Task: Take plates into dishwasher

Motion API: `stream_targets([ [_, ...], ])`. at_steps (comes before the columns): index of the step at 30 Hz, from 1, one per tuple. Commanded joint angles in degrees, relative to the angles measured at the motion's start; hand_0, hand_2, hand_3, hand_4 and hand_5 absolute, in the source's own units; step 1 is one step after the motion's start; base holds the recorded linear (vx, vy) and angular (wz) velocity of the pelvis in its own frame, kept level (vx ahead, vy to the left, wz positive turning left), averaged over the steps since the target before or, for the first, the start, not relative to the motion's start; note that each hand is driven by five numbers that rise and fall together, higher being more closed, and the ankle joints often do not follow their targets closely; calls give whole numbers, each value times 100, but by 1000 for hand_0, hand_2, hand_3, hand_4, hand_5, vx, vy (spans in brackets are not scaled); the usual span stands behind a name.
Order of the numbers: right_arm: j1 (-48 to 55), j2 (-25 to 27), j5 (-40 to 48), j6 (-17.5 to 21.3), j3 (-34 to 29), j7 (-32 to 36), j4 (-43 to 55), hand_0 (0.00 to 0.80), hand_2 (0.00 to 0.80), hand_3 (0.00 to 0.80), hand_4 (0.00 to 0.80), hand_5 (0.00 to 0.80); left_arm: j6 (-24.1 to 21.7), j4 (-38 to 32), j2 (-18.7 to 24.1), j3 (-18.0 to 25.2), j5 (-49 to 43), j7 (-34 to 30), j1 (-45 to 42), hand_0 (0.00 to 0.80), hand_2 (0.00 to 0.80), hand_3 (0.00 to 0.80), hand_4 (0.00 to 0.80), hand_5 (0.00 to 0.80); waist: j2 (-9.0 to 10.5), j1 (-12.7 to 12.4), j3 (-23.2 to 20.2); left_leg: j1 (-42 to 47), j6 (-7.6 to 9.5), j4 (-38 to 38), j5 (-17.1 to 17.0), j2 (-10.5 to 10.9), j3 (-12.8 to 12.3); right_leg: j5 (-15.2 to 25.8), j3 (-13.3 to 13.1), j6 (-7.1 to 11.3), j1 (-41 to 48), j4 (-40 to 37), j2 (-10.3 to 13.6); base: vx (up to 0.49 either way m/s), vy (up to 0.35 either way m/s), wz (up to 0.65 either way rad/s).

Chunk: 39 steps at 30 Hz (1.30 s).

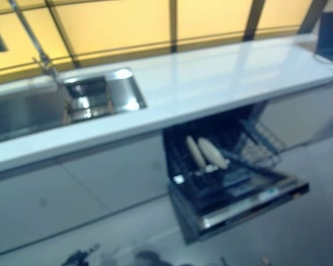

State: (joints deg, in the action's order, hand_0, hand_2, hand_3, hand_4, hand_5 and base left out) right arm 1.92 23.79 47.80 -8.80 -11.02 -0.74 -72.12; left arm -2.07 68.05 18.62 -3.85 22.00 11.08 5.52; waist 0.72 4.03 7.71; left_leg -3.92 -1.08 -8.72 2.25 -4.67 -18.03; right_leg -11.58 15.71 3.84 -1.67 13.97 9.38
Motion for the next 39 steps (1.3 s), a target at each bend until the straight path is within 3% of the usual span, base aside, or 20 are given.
stream_targets([
  [1, -760, 472, 442, 196, -361, -173, -33, 0, 0, 0, 0, 0, -140, -67, 61, -13, 75, 119, 174, 0, 0, 0, 0, 0, -243, -93, 481, 39, -117, -50, -8, 19, 251, 659, 90, -194, -49, -368, -342, -276, 81, 49],
  [6, -1056, 705, 1124, 71, -485, -163, 22, 0, 0, 0, 0, 0, -260, -66, 57, -5, 422, 38, 96, 0, 0, 0, 0, 0, -433, -196, 739, -485, -191, -516, -82, 129, 392, 546, 89, -299, -154, -254, -235, -123, 81, 10],
  [10, -1251, 639, 2214, 121, -585, 20, 95, 0, 0, 0, 0, 0, -354, -65, -116, 6, 580, -39, 45, 0, 0, 0, 0, 0, -580, -241, 884, -643, -105, -736, 16, 158, 344, 356, 130, -403, -297, 36, -145, -39, 72, -1],
  [11, -1280, 596, 2479, 139, -611, 41, 159, 0, 0, 0, 0, 0, -368, -75, -137, -4, 639, -56, 22, 0, 0, 0, 0, 0, -606, -246, 915, -658, -157, -862, 133, 166, 425, 186, 55, -386, -321, 202, -128, 27, 33, 5],
  [15, -1364, 436, 3219, 349, -667, 81, 349, 0, 0, 0, 0, 0, -393, -142, -177, 1, 654, -100, -30, 0, 0, 0, 0, 0, -693, -266, 1030, -842, -57, -1208, 337, 131, 383, -33, 55, -409, -657, 813, 38, -52, 34, 8],
  [16, -1436, 366, 3793, 350, -688, 238, 437, 0, 0, 0, 0, 0, -389, -200, -169, -7, 721, -77, -77, 0, 0, 0, 0, 0, -762, -286, 1105, -980, -27, -1429, 428, 109, 388, -136, 38, -418, -875, 1194, 139, -80, 47, 7],
  [19, -1540, 257, 4371, 385, -743, 553, 582, 0, 0, 0, 0, 0, -458, -190, -182, 4, 736, -81, -229, 0, 0, 0, 0, 0, -870, -332, 1159, -1179, -23, -1848, 518, 89, 441, -330, 10, -462, -1057, 1679, 278, -28, 59, 11],
  [28, -2005, -40, 4963, 399, -651, 1787, 1158, 0, 0, 0, 0, 0, -515, -285, -424, -148, 707, -224, -668, 0, 0, 0, 0, 0, -1099, -491, 1064, -1225, 43, -2502, 728, 95, 487, -704, 32, -578, -1067, 2487, 638, 76, 89, 14],
  [34, -2687, -177, 4110, 558, -265, 1977, 1557, 0, 0, 0, 0, 0, -340, -392, -500, -342, 503, -325, -793, 0, 0, 0, 0, 0, -1157, -718, 911, -1028, 42, -2554, 702, 193, 618, -710, 136, -560, -823, 2569, 787, 99, 74, 10],
  [39, -3346, -92, 3818, 761, 178, 2099, 1928, 0, 0, 0, 0, 0, -127, -591, -368, -439, 339, -295, -825, 0, 0, 0, 0, 0, -1062, -955, 823, -830, 37, -2443, 636, 239, 741, -598, 285, -507, -491, 2389, 807, 79, 5, 12],
])
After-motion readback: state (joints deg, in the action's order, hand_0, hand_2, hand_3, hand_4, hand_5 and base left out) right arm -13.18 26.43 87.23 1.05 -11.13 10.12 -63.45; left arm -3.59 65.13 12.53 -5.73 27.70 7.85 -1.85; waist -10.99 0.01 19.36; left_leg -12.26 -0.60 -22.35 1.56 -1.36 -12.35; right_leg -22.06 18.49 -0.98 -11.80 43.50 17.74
